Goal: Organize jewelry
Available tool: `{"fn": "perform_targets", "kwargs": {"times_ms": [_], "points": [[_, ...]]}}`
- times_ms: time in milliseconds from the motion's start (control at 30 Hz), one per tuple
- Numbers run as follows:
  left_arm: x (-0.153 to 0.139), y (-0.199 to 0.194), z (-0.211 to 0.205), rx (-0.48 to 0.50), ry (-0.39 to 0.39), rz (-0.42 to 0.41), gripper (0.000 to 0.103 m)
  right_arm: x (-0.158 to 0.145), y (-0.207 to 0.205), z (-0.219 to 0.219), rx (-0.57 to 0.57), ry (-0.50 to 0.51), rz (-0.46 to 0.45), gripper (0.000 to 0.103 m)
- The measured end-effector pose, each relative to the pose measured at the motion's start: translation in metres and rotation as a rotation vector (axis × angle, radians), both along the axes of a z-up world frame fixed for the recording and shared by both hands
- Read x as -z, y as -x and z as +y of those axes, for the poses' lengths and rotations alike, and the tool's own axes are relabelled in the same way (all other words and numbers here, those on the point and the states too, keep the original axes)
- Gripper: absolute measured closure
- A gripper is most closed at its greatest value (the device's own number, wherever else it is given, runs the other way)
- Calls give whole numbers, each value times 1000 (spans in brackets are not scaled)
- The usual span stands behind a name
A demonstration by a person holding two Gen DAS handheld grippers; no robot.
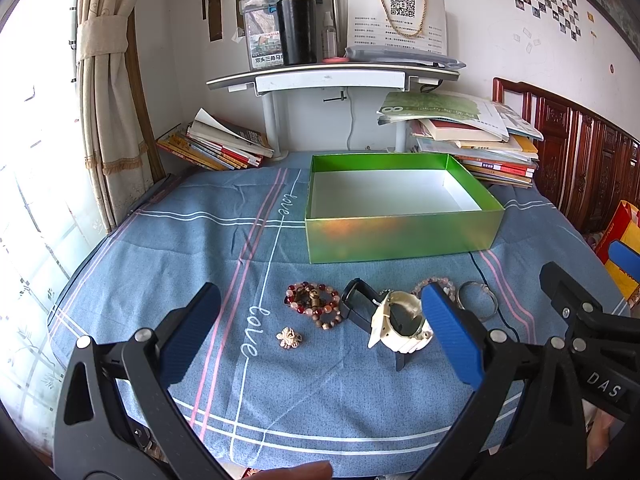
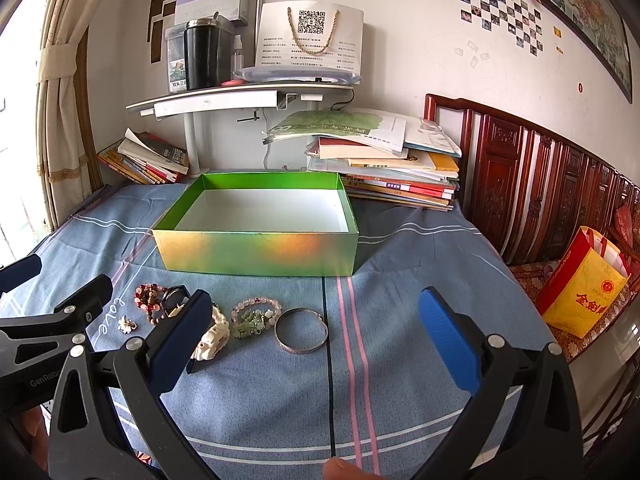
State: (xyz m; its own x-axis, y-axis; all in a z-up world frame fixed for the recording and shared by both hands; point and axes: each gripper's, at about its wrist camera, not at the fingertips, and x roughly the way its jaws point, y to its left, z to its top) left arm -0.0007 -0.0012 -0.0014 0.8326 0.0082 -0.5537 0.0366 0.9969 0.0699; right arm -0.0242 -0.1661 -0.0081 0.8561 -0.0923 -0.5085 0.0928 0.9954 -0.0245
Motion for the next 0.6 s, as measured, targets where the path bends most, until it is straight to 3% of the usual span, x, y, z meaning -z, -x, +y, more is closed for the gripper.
{"fn": "perform_targets", "kwargs": {"times_ms": [600], "points": [[3,-1,1,0,-1,2,4,0,-1,0,0,0,3,2]]}}
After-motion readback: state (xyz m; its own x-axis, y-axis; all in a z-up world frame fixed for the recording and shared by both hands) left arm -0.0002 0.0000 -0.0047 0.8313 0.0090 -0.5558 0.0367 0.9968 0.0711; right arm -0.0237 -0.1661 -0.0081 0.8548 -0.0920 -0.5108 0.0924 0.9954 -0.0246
